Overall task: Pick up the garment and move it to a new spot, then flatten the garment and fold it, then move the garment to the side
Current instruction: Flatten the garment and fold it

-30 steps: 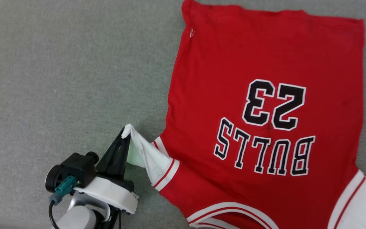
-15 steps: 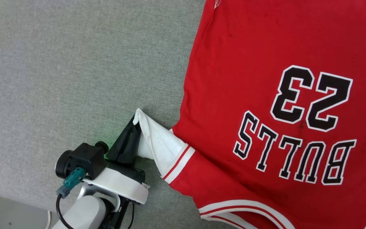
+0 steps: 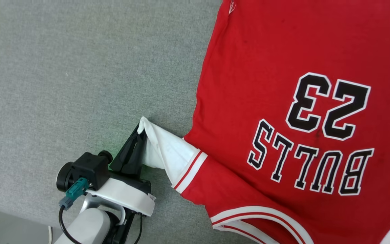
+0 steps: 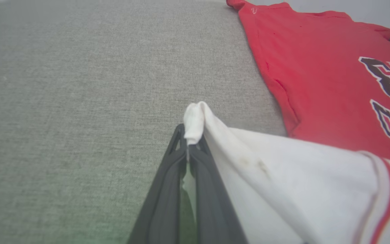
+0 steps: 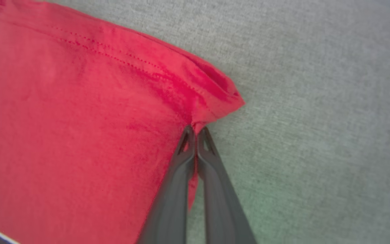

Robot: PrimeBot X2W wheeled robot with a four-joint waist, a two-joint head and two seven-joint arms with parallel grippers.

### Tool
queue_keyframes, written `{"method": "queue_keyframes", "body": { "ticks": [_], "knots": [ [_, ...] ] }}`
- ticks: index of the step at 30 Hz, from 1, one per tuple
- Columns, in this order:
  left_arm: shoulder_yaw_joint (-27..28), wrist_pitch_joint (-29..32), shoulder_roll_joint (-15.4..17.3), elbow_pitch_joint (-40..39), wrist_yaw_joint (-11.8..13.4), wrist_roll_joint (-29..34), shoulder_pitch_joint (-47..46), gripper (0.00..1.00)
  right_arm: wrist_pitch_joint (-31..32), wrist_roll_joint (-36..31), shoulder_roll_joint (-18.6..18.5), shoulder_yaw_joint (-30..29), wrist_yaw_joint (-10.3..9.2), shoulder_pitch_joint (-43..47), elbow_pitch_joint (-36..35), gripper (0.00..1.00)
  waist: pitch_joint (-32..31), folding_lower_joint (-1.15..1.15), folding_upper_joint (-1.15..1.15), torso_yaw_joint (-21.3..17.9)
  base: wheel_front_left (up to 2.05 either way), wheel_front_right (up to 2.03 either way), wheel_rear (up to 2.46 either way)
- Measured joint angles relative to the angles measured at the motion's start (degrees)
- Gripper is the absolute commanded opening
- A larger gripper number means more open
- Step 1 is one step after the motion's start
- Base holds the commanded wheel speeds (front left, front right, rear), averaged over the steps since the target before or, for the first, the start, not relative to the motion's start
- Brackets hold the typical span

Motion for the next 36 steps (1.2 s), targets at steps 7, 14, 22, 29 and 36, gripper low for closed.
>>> {"method": "queue_keyframes", "body": {
  "ticks": [7, 14, 22, 29, 36],
  "knots": [
    [0.46, 0.00, -0.13, 0.81, 0.19, 0.15, 2.29, 0.00, -4.57, 2.91, -1.88, 3.83, 0.00, 1.91, -1.20, 0.00, -4.61, 0.00, 0.00, -1.13, 0.00, 0.00, 0.00],
    [1.42, 0.14, 0.69, 1.81, 1.33, -0.85, 6.32, 0.00, -8.94, 10.20, -8.20, 8.79, 0.00, 10.70, -8.86, 0.00, -11.88, 0.00, 0.00, -2.93, 0.00, 0.00, 0.00],
    [2.54, 0.34, 2.40, 1.71, 3.27, -2.42, 11.93, 0.00, -14.96, 16.26, -15.49, 6.78, 0.01, 26.95, -17.85, 0.00, -19.27, -0.01, 0.00, -6.25, 0.00, 0.00, 0.00],
    [3.36, 0.43, 3.50, 1.59, 4.07, -3.34, 15.40, 0.00, -20.18, 18.94, -16.77, -0.65, 0.01, 45.57, -22.10, 0.00, -23.65, -0.01, 0.00, -9.73, 0.00, 0.00, 0.00],
    [3.59, 0.42, 3.72, 1.78, 4.30, -3.94, 16.97, 0.00, -22.35, 19.09, -11.99, -8.26, 0.00, 62.11, -24.70, 0.00, -25.66, -0.02, 0.00, -12.51, 0.00, 0.00, 0.00]
  ]
}}
